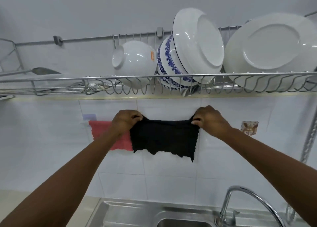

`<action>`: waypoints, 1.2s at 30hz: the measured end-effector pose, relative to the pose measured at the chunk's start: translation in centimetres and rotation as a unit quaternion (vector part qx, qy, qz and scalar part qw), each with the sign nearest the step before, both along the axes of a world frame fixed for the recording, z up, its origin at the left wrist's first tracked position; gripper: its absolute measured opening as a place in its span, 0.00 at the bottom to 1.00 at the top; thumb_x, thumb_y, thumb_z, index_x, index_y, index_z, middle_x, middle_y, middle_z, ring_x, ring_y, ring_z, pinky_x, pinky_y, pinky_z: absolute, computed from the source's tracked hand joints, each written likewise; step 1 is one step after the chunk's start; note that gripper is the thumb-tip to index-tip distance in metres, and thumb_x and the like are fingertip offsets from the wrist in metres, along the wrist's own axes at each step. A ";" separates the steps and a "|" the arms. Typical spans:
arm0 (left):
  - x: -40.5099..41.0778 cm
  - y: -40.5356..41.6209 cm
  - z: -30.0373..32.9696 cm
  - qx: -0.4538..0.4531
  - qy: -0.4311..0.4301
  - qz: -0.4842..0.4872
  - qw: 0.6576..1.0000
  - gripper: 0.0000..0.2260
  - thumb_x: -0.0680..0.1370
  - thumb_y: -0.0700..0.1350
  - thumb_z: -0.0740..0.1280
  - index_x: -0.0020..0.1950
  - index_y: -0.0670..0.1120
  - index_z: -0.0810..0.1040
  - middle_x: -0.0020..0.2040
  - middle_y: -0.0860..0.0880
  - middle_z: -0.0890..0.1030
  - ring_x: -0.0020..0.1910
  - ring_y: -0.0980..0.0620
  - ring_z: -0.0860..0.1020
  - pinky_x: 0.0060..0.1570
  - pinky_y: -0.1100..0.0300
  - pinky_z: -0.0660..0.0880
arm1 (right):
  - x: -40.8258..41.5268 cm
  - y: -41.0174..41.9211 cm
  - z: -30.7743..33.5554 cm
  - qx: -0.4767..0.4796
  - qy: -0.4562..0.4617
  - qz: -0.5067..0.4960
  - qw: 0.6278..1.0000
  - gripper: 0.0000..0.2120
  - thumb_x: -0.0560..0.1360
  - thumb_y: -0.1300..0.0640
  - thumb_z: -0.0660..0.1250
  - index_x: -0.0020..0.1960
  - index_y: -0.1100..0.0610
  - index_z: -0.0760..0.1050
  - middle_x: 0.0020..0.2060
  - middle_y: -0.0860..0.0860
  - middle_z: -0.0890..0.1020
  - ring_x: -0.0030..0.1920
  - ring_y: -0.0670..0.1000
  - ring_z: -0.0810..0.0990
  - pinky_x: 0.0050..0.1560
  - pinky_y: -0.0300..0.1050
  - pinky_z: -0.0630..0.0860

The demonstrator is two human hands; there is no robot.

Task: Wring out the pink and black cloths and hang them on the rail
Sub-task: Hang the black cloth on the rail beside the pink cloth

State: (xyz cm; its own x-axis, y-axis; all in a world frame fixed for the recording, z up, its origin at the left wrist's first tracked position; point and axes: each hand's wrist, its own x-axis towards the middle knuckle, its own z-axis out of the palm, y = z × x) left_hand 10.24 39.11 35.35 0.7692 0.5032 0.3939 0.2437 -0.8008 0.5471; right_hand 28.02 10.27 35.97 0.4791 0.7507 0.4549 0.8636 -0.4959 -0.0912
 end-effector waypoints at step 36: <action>-0.4 0.4 -2.3 0.250 0.201 0.110 0.941 0.16 0.73 0.45 0.64 0.59 0.59 0.72 0.58 0.50 0.74 0.56 0.45 0.69 0.53 0.49 0.66 | -0.2 -2.0 -1.6 0.004 -0.122 -0.019 0.992 0.08 0.76 0.52 0.64 0.48 0.55 0.80 0.46 0.51 0.82 0.50 0.58 0.74 0.48 0.50 0.67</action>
